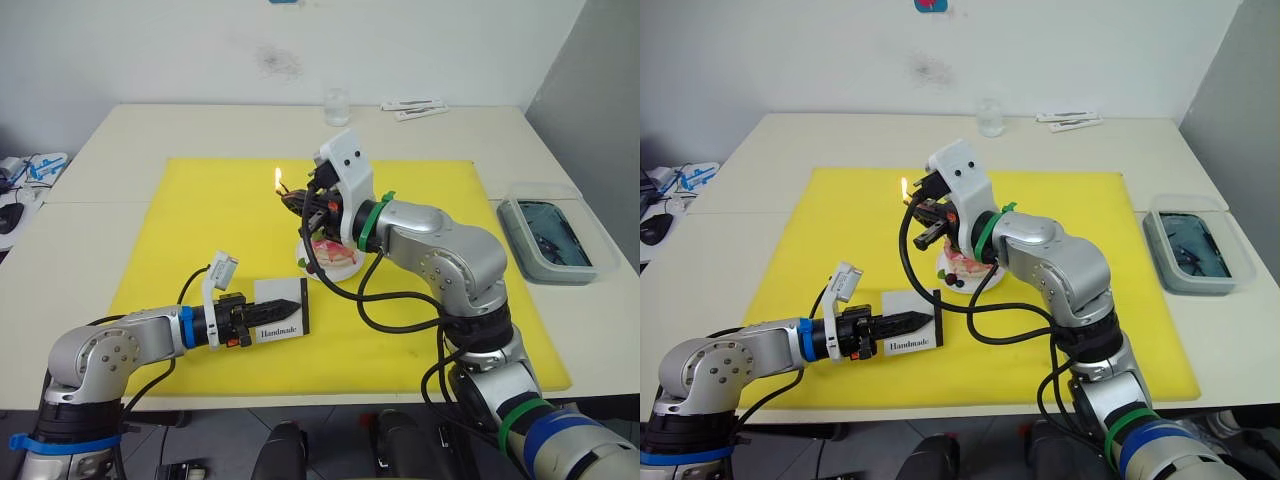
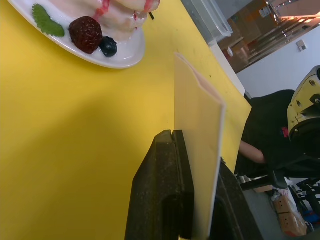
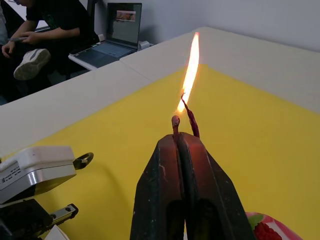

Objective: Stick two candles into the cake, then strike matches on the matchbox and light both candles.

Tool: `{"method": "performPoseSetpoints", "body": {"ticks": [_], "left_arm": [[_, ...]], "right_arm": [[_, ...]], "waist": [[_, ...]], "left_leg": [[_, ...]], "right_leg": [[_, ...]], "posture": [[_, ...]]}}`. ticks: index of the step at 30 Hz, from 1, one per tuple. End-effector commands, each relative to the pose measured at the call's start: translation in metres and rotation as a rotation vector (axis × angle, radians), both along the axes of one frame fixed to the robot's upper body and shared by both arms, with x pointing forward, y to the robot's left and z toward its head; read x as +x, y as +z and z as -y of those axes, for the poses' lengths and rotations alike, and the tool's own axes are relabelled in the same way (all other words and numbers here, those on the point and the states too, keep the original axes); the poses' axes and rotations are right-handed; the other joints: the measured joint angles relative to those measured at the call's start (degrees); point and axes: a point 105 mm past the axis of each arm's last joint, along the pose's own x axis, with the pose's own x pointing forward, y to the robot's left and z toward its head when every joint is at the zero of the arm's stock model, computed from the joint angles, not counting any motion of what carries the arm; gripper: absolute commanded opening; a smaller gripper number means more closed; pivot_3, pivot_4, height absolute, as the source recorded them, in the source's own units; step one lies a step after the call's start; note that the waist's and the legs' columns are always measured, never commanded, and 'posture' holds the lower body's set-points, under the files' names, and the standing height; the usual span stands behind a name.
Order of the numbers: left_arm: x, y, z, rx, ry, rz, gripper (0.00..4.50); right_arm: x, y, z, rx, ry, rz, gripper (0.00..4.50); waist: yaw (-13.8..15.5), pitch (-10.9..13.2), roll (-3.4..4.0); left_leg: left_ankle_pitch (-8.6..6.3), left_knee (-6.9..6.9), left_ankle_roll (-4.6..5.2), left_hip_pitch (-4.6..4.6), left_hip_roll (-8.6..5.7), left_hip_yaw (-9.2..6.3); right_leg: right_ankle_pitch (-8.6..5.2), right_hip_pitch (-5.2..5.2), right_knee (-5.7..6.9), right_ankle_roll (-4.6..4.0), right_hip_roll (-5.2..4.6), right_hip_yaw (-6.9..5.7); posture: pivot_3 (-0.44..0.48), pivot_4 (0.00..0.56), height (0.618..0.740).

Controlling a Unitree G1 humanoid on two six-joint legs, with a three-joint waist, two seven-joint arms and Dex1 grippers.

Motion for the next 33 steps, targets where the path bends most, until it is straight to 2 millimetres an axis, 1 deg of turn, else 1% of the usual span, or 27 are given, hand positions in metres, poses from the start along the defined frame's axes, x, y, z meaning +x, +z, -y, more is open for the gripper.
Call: {"method": "performPoseSetpoints", "body": {"ticks": [1, 4, 7, 11, 13, 15, 19, 21, 26, 30, 33], "left_arm": [[0.000, 0.010, 0.000, -0.019, -0.011, 0.033, 0.00], [0.000, 0.011, 0.001, -0.021, -0.016, 0.032, 0.00], [-0.005, 0.014, 0.004, -0.035, -0.050, 0.024, 0.00], [-0.014, 0.016, 0.011, -0.042, -0.120, 0.017, 0.00], [-0.016, 0.017, 0.014, -0.045, -0.137, 0.017, 0.00], [-0.016, 0.018, 0.018, -0.052, -0.155, 0.021, 0.00], [-0.020, 0.018, 0.027, -0.061, -0.196, 0.023, 0.00], [-0.021, 0.020, 0.032, -0.081, -0.216, 0.026, 0.00], [-0.025, 0.028, 0.043, -0.133, -0.268, 0.028, 0.00], [-0.027, 0.030, 0.051, -0.153, -0.292, 0.029, 0.00], [-0.026, 0.032, 0.058, -0.174, -0.300, 0.034, 0.00]], "right_arm": [[-0.018, 0.012, -0.001, 0.014, 0.082, 0.073, 0.02], [-0.023, 0.012, 0.003, -0.001, 0.101, 0.083, 0.02], [-0.028, 0.010, 0.015, -0.030, 0.111, 0.088, 0.02], [-0.032, 0.006, 0.040, -0.064, 0.075, 0.077, 0.02], [-0.032, 0.006, 0.056, -0.075, 0.030, 0.071, 0.02], [-0.030, 0.005, 0.077, -0.091, -0.039, 0.066, 0.02], [-0.024, 0.003, 0.133, -0.149, -0.248, 0.070, 0.02], [-0.022, 0.000, 0.170, -0.210, -0.389, 0.082, 0.02], [-0.020, -0.001, 0.247, -0.315, -0.671, 0.120, 0.02], [-0.018, -0.009, 0.293, -0.403, -0.823, 0.134, 0.02], [-0.013, -0.015, 0.329, -0.453, -0.965, 0.131, 0.02]], "waist": [[0.0, 0.0, 0.00], [0.0, 0.0, 0.00], [-0.1, 0.0, 0.00], [0.0, 0.0, 0.00], [0.0, 0.0, 0.00], [0.0, 0.0, 0.01], [0.4, 0.0, 0.00], [0.5, 0.0, 0.01], [0.7, 0.0, 0.01], [0.4, 0.0, 0.01], [0.2, 0.0, 0.00]], "left_leg": [[0.00, 0.00, 0.00, 0.00, 0.00, 0.00], [0.00, -0.02, 0.00, 0.00, 0.00, 0.00], [0.00, -0.03, 0.00, -0.01, 0.00, 0.00], [0.00, -0.03, 0.00, -0.02, 0.00, -0.01], [0.00, -0.03, 0.00, -0.04, 0.00, 0.00], [0.00, -0.05, 0.00, -0.04, 0.00, 0.00], [0.00, -0.04, 0.00, -0.08, -0.02, 0.01], [0.00, -0.04, 0.00, -0.07, -0.02, 0.06], [-0.01, -0.05, 0.01, -0.10, -0.03, 0.12], [-0.01, -0.03, 0.01, -0.05, -0.03, 0.23], [-0.01, 0.00, 0.01, -0.01, -0.02, 0.29]], "right_leg": [[0.00, 0.00, -0.01, 0.00, 0.00, 0.00], [0.00, 0.00, -0.03, 0.01, 0.00, 0.00], [0.00, 0.00, -0.03, 0.01, 0.00, -0.01], [-0.01, 0.01, -0.06, 0.01, -0.01, -0.01], [-0.01, 0.00, -0.08, 0.01, -0.01, -0.01], [-0.02, -0.01, -0.08, 0.00, -0.01, -0.01], [-0.02, 0.00, -0.13, 0.00, -0.02, -0.02], [-0.02, 0.00, -0.16, 0.01, -0.02, 0.01], [-0.05, 0.00, -0.20, 0.03, -0.03, 0.03], [-0.04, 0.01, -0.20, 0.07, -0.03, 0.11], [-0.04, 0.03, -0.18, 0.06, -0.02, 0.16]], "posture": [[0.000, 0.150, 0.740], [0.000, 0.150, 0.740], [0.000, 0.150, 0.740], [0.000, 0.150, 0.740], [0.000, 0.150, 0.740], [0.000, 0.150, 0.740], [0.000, 0.150, 0.740], [0.000, 0.150, 0.740], [0.000, 0.150, 0.740], [0.000, 0.150, 0.740], [0.000, 0.150, 0.740]]}}
